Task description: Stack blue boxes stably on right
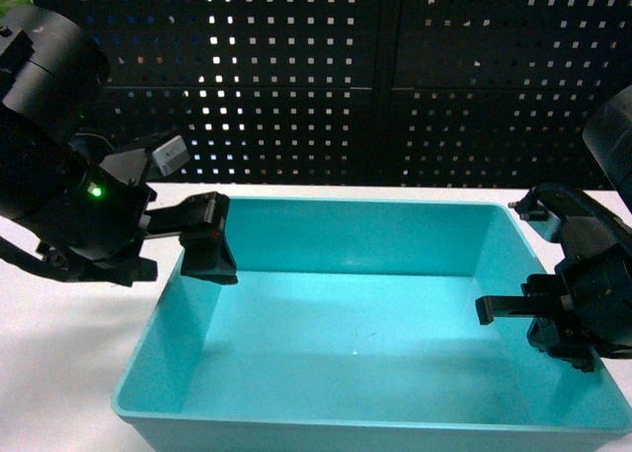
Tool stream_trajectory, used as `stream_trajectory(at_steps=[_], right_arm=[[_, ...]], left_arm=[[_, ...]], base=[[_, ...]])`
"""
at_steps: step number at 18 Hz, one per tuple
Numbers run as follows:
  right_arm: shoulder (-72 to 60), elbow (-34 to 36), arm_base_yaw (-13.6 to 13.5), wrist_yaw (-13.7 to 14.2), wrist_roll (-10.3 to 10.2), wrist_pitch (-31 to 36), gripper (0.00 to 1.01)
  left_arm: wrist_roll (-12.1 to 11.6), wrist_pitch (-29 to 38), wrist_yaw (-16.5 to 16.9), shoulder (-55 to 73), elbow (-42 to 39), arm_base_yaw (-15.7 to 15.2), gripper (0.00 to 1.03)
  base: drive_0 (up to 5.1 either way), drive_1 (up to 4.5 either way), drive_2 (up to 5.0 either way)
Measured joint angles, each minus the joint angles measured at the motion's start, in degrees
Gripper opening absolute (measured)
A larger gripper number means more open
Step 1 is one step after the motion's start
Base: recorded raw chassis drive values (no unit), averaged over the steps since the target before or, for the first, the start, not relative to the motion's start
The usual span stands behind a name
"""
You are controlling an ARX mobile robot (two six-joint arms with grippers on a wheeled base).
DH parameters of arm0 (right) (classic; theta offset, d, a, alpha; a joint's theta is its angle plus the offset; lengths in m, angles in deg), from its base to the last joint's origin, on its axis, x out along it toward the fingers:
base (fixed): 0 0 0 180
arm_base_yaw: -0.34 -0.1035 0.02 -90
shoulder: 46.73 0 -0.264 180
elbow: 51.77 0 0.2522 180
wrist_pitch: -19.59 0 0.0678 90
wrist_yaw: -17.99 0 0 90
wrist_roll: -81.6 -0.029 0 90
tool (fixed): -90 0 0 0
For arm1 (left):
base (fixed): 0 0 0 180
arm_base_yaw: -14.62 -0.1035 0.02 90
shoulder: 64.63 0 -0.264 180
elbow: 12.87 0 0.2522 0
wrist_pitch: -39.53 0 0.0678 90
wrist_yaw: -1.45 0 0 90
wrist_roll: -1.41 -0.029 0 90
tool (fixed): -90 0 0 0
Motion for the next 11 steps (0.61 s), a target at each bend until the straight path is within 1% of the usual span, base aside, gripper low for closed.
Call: stream_trajectory(at_steps=[1, 3, 5, 10, 11], right_arm=[[0.0, 0.0, 0.0, 0.0, 0.0, 0.0, 0.02], [0.0, 0.0, 0.0, 0.0, 0.0, 0.0, 0.02], [0.0, 0.0, 0.0, 0.0, 0.0, 0.0, 0.02], [0.0, 0.0, 0.0, 0.0, 0.0, 0.0, 0.02], [0.0, 0.0, 0.0, 0.0, 0.0, 0.0, 0.02]], left_arm=[[-0.5, 1.3, -0.2, 0.5, -0.8, 0.8, 0.98], [-0.7, 1.2, -0.4, 1.6, -1.4, 1.6, 0.98], [-0.7, -0.2, -0.4, 1.8, -1.8, 1.7, 0.98], [-0.9, 0.9, -1.8, 1.9, -1.8, 1.4, 0.98], [-1.0, 0.5, -2.2, 1.9, -1.7, 1.6, 0.94]], base=[[0.0, 0.0, 0.0], [0.0, 0.0, 0.0], [0.0, 0.0, 0.0], [0.0, 0.0, 0.0], [0.0, 0.0, 0.0]])
